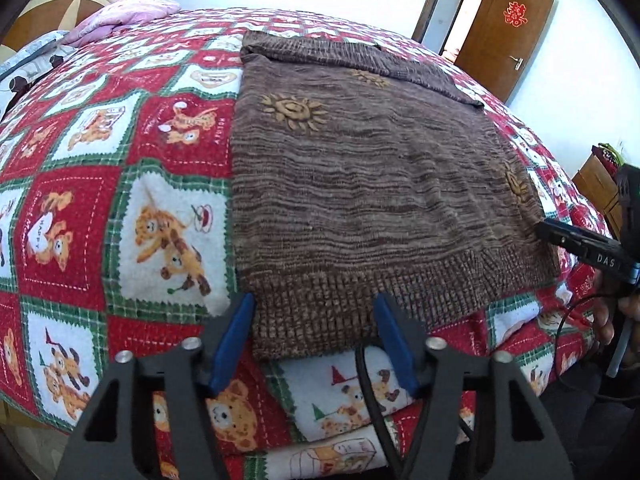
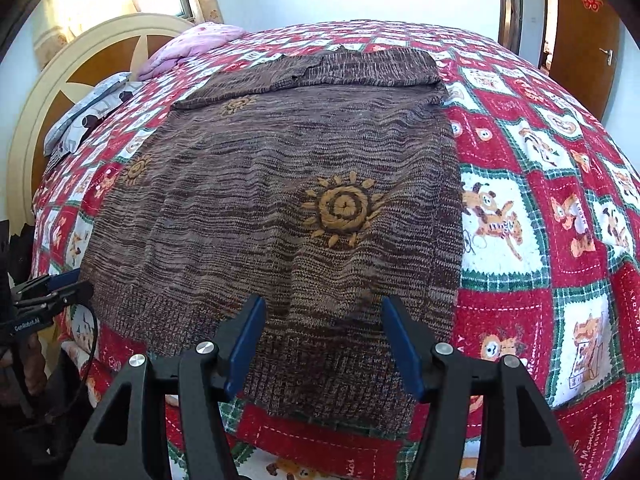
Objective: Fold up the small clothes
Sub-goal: 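Close the left gripper on the sweater hem while the right gripper grasps the hem too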
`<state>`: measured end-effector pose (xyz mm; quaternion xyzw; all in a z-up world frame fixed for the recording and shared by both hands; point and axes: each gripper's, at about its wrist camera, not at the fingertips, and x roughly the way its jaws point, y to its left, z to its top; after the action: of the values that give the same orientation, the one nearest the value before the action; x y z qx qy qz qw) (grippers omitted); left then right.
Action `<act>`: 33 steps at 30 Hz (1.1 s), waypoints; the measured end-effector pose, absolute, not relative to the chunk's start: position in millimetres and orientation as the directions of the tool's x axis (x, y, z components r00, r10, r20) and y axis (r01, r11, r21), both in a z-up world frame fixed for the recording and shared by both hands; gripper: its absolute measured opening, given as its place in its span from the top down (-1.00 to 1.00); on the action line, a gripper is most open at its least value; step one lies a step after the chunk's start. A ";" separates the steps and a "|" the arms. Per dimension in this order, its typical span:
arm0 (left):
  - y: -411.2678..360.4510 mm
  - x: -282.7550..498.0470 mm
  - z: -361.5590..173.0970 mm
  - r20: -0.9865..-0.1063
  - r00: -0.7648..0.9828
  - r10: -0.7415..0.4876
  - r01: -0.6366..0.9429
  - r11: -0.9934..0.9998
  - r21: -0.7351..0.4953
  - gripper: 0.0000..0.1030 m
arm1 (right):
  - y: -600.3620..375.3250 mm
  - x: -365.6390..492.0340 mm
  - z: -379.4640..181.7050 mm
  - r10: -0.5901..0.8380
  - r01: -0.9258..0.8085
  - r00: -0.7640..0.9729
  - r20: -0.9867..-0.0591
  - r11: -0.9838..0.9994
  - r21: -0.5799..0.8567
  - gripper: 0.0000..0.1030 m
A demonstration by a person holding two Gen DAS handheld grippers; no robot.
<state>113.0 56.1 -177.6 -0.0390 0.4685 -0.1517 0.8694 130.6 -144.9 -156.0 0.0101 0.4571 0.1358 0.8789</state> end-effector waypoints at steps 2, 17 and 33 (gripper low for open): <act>57.0 115.1 -179.2 -0.800 0.516 -0.307 0.224 0.950 -0.220 -0.02 | -145.4 131.5 -158.3 0.245 -0.228 0.543 -0.803 0.964 0.139 -0.20; 76.5 113.6 -153.3 -0.687 0.546 -0.480 0.281 0.877 -0.390 0.78 | -167.7 123.5 -131.5 0.187 -0.189 0.571 -0.799 0.977 0.094 -0.20; 72.4 114.8 -162.3 -0.695 0.536 -0.479 0.296 0.878 -0.376 0.78 | -202.1 106.2 -165.9 0.309 -0.140 0.433 -0.847 0.951 0.275 -0.20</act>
<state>114.8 72.4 -162.3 -0.1069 0.4270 -0.2227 0.8699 106.2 -202.1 -165.9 0.0818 0.5154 0.1334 0.8425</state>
